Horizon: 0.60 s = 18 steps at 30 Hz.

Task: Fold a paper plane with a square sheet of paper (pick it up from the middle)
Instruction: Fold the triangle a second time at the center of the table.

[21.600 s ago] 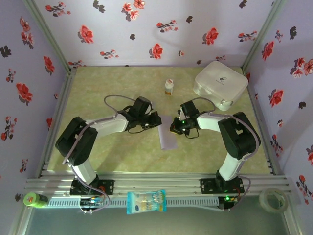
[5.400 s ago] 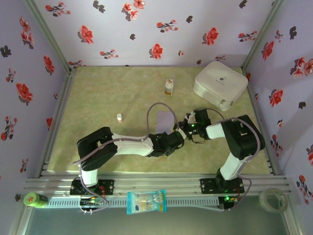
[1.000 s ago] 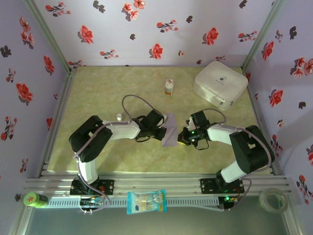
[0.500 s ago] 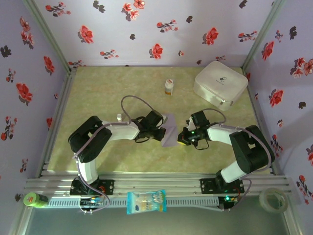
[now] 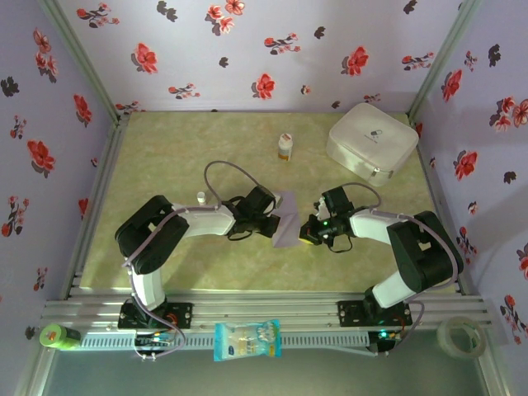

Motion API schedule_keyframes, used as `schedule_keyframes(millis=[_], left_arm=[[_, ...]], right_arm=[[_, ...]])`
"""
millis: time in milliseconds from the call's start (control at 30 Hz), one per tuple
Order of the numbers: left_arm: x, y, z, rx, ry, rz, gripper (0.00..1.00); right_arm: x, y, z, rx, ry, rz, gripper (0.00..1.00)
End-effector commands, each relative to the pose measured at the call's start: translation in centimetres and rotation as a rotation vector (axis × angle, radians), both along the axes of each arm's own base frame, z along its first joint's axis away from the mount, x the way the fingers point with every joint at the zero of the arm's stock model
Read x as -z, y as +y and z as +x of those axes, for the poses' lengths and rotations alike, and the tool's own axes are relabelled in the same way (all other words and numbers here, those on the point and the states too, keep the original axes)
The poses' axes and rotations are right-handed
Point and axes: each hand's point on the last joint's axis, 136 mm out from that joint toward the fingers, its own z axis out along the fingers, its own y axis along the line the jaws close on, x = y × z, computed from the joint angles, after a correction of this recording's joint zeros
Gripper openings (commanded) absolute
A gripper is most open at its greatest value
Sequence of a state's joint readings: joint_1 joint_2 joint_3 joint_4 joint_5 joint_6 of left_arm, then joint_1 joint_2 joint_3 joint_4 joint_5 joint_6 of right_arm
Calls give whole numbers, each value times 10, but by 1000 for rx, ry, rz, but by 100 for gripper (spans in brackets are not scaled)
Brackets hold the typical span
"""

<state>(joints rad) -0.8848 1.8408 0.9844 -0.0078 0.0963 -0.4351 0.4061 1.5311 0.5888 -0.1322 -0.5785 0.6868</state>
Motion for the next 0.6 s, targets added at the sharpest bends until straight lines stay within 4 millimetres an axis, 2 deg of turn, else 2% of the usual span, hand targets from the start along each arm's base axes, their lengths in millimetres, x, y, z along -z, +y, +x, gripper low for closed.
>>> schedule_keyframes(millis=[0,333,567], left_arm=[[-4,0,11,-4,-41,7,1],[6,5,7,-2,-19,32,1],[15,6,4,3,0,43,0]], right_arm=[[20,-17,-12,20,56,-105,2],[21,-17,-12,20,57,-107,3],[10,-11,-2,36,25,-72,8]])
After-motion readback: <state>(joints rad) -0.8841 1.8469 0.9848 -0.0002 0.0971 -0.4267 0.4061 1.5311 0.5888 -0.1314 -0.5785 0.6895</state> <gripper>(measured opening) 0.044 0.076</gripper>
